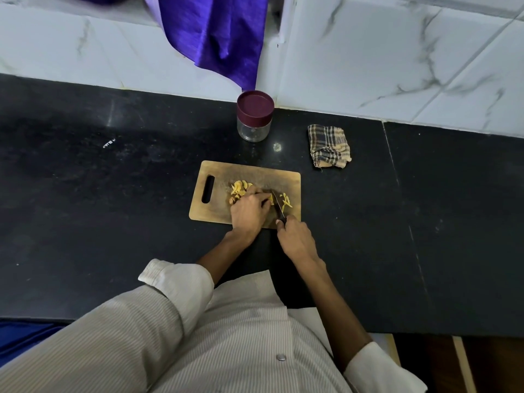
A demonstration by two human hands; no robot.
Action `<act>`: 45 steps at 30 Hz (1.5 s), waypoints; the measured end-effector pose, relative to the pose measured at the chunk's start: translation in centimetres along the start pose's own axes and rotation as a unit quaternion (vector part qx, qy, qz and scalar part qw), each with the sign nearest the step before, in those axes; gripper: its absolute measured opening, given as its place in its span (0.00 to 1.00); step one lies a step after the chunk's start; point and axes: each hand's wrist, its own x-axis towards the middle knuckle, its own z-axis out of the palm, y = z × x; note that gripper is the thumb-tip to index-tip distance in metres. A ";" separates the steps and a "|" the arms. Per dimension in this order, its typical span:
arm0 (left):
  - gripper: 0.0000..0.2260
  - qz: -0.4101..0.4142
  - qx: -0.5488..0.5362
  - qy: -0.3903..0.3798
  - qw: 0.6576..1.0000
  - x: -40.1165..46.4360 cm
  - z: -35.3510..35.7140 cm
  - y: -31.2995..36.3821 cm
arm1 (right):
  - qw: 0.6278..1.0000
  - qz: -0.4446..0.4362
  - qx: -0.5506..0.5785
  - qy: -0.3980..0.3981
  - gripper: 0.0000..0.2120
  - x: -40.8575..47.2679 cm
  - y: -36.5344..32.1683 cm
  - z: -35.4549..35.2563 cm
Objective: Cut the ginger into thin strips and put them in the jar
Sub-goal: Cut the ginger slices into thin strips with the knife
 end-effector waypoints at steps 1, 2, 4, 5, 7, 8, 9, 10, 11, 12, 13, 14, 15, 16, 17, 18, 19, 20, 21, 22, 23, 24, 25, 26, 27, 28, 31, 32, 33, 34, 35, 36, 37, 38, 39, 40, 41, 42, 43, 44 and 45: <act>0.10 0.000 0.001 0.001 1.000 0.0 0.0 0.0 | 1.000 0.004 -0.002 -0.004 0.15 0.1 0.0 0.0; 0.10 0.000 0.000 0.002 1.000 0.0 0.0 0.0 | 1.000 0.006 -0.001 -0.008 0.15 0.2 0.0 0.0; 0.10 0.003 -0.001 0.000 1.000 0.0 -0.1 0.1 | 1.000 0.006 0.006 -0.011 0.15 0.3 0.1 0.0; 0.10 0.004 -0.001 -0.001 1.000 0.0 -0.1 0.1 | 1.000 0.006 0.009 -0.009 0.15 0.3 0.1 0.1; 0.10 0.003 0.000 -0.004 1.000 -0.1 -0.1 0.0 | 1.000 0.004 0.013 0.001 0.15 0.3 0.2 0.4; 0.10 0.003 -0.001 -0.006 1.000 -0.1 -0.1 0.0 | 1.000 0.003 0.013 0.006 0.15 0.3 0.2 0.5; 0.10 0.004 -0.001 -0.007 1.000 -0.1 -0.1 0.1 | 1.000 0.003 0.012 0.009 0.14 0.3 0.2 0.5; 0.11 0.006 0.000 -0.008 1.000 -0.1 -0.2 0.1 | 1.000 0.001 0.009 0.009 0.14 0.4 0.1 0.5; 0.11 0.007 -0.001 -0.009 1.000 0.0 -0.2 0.1 | 1.000 -0.001 0.005 0.010 0.14 0.4 0.1 0.5; 0.11 0.007 -0.001 -0.010 1.000 0.0 -0.3 0.2 | 1.000 -0.004 0.001 0.011 0.14 0.4 0.0 0.4; 0.11 0.005 -0.002 -0.011 1.000 0.0 -0.3 0.2 | 1.000 -0.004 0.000 0.011 0.14 0.5 -0.1 0.4; 0.11 0.004 -0.002 -0.012 1.000 0.0 -0.3 0.2 | 1.000 -0.004 0.001 0.010 0.14 0.5 -0.2 0.3; 0.11 0.003 -0.002 -0.013 1.000 0.0 -0.4 0.2 | 1.000 -0.004 0.001 0.009 0.14 0.5 -0.2 0.4; 0.11 0.004 -0.002 -0.014 1.000 0.0 -0.4 0.1 | 1.000 -0.005 0.002 0.011 0.14 0.5 -0.2 0.4; 0.11 0.004 -0.002 -0.016 1.000 0.0 -0.4 0.1 | 1.000 -0.006 0.002 0.012 0.14 0.5 -0.3 0.5; 0.11 0.004 -0.003 -0.018 1.000 0.0 -0.4 0.1 | 1.000 -0.009 0.002 0.014 0.14 0.4 -0.3 0.5; 0.11 0.004 -0.002 -0.021 1.000 0.0 -0.4 0.1 | 1.000 -0.010 0.000 0.016 0.14 0.4 -0.2 0.5; 0.11 0.004 -0.002 -0.022 1.000 0.0 -0.4 0.1 | 1.000 -0.011 -0.002 0.017 0.14 0.4 -0.2 0.6; 0.11 0.004 -0.001 -0.022 1.000 0.0 -0.4 0.1 | 1.000 -0.011 -0.006 0.017 0.14 0.4 -0.2 0.6; 0.11 0.003 -0.001 -0.022 1.000 0.1 -0.5 0.1 | 1.000 -0.010 -0.010 0.018 0.14 0.4 -0.2 0.6; 0.11 0.003 0.000 -0.022 1.000 0.1 -0.5 0.1 | 1.000 -0.009 -0.013 0.019 0.13 0.4 -0.3 0.6; 0.11 0.002 0.000 -0.023 1.000 0.1 -0.5 0.1 | 1.000 -0.010 -0.017 0.020 0.13 0.4 -0.4 0.6; 0.11 0.002 0.000 -0.023 1.000 0.1 -0.5 0.1 | 1.000 -0.009 -0.019 0.021 0.13 0.4 -0.6 0.7; 0.11 0.003 0.000 -0.024 1.000 0.0 -0.5 0.1 | 0.999 -0.009 -0.021 0.024 0.13 0.3 -0.7 0.8; 0.11 0.003 0.000 -0.025 1.000 0.0 -0.4 0.2 | 0.999 -0.007 -0.023 0.027 0.13 0.2 -0.9 0.9; 0.11 0.003 0.001 -0.026 1.000 0.1 -0.5 0.2 | 0.999 -0.005 -0.025 0.029 0.12 0.1 -1.0 1.0; 0.11 0.010 0.009 -0.033 0.999 0.1 -0.5 0.2 | 1.000 0.008 -0.020 0.023 0.11 0.0 -1.5 1.1; 0.11 0.013 0.009 -0.035 0.999 0.2 -0.5 0.2 | 1.000 0.011 -0.016 0.018 0.12 0.0 -1.6 1.0; 0.11 0.015 0.011 -0.037 0.999 0.2 -0.5 0.2 | 1.000 0.014 -0.014 0.013 0.12 0.1 -1.8 1.0; 0.11 0.018 0.014 -0.037 0.999 0.2 -0.5 0.2 | 1.000 0.017 -0.013 0.008 0.12 0.2 -1.9 0.8; 0.11 0.020 0.019 -0.037 0.999 0.1 -0.5 0.2 | 1.000 0.021 -0.013 0.004 0.13 0.2 -2.0 0.7; 0.11 0.023 0.023 -0.037 0.999 0.1 -0.5 0.2 | 1.000 0.023 -0.014 0.001 0.13 0.3 -2.1 0.6; 0.11 0.025 0.025 -0.037 0.999 0.1 -0.5 0.2 | 1.000 0.024 -0.016 -0.003 0.14 0.3 -2.2 0.5; 0.11 0.028 0.025 -0.037 0.999 0.0 -0.5 0.2 | 1.000 0.023 -0.018 -0.007 0.14 0.3 -2.2 0.3; 0.11 0.029 0.025 -0.037 0.999 0.1 -0.5 0.2 | 0.999 0.022 -0.020 -0.011 0.14 0.4 -2.2 0.2; 0.11 0.028 0.028 -0.037 0.999 0.1 -0.5 0.2 | 0.999 0.022 -0.022 -0.015 0.14 0.5 -2.2 0.1; 0.11 0.024 0.032 -0.035 0.999 0.1 -0.5 0.2 | 0.999 0.022 -0.025 -0.019 0.14 0.5 -2.2 -0.1; 0.11 0.018 0.036 -0.033 0.999 0.1 -0.5 0.2 | 0.999 0.021 -0.029 -0.022 0.14 0.4 -2.1 -0.2; 0.11 0.014 0.036 -0.032 0.999 0.1 -0.4 0.2 | 0.999 0.022 -0.032 -0.023 0.14 0.3 -2.0 -0.3; 0.11 0.012 0.034 -0.032 0.999 0.0 -0.4 0.2 | 0.999 0.023 -0.034 -0.024 0.14 0.1 -1.9 -0.3; 0.12 0.011 0.033 -0.031 0.999 0.0 -0.3 0.3 | 0.999 0.023 -0.034 -0.025 0.14 -0.2 -1.7 -0.2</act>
